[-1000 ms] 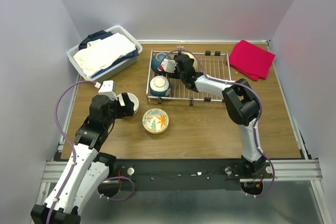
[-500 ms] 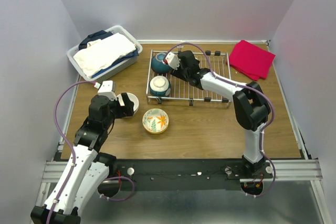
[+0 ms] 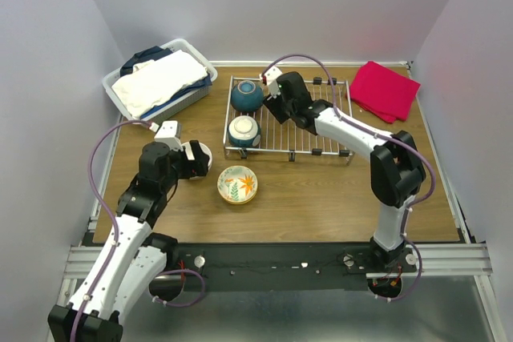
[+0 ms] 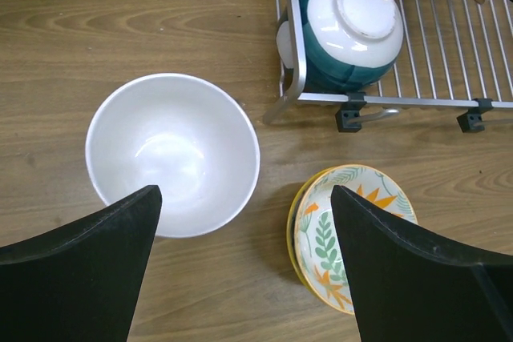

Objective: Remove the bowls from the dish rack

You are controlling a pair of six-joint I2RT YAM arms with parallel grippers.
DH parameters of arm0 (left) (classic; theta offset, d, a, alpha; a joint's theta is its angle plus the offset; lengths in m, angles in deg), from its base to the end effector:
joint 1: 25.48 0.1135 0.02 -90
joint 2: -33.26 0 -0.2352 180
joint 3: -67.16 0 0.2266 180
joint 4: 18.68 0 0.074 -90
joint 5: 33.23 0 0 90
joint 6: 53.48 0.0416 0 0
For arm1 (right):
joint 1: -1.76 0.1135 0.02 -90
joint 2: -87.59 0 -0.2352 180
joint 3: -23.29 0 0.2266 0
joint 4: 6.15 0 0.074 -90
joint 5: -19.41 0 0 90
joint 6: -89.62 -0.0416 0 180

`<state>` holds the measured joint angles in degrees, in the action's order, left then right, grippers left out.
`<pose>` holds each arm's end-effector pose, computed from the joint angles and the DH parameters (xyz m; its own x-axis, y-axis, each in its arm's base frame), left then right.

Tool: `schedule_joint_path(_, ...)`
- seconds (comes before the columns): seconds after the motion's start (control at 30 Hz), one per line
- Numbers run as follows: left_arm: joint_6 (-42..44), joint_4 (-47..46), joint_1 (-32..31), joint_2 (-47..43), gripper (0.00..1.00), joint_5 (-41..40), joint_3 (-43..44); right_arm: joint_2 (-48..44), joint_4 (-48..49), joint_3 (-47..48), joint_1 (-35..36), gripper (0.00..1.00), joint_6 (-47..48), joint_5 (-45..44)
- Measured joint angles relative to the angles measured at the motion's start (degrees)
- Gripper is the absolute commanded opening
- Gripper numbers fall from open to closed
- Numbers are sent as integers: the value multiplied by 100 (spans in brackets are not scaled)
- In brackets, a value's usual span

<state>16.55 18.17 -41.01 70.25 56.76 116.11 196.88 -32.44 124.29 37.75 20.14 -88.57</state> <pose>0.1529 -0.0425 0.2533 -0.4725 -0.2232 -0.8526 0.1130 0.9441 -0.3097 0.3437 0.2337 0.2384 -0.3062 -0.6345 -0.7097 -0.4919 0.7437 -0.4527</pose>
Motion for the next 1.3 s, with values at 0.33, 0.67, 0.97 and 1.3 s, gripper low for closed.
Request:
schedule_joint_path(0.33,-203,-581,-26,1032,96,632,422,-723,-109,-254,-350,38,-1971,597)
schedule_joint_path(0.67,-586,-1327,-223,1934,96,1014,914,-1700,588,-1370,-896,39,-3788,1473)
schedule_joint_path(0.97,-1134,-2081,-544,2852,95,1283,1399,-2542,1462,-2218,-905,38,-4994,2284)
schedule_joint_path(1.3,-1904,-2931,-673,3674,91,1602,1685,-3101,2575,-3001,-905,37,-6312,3016)
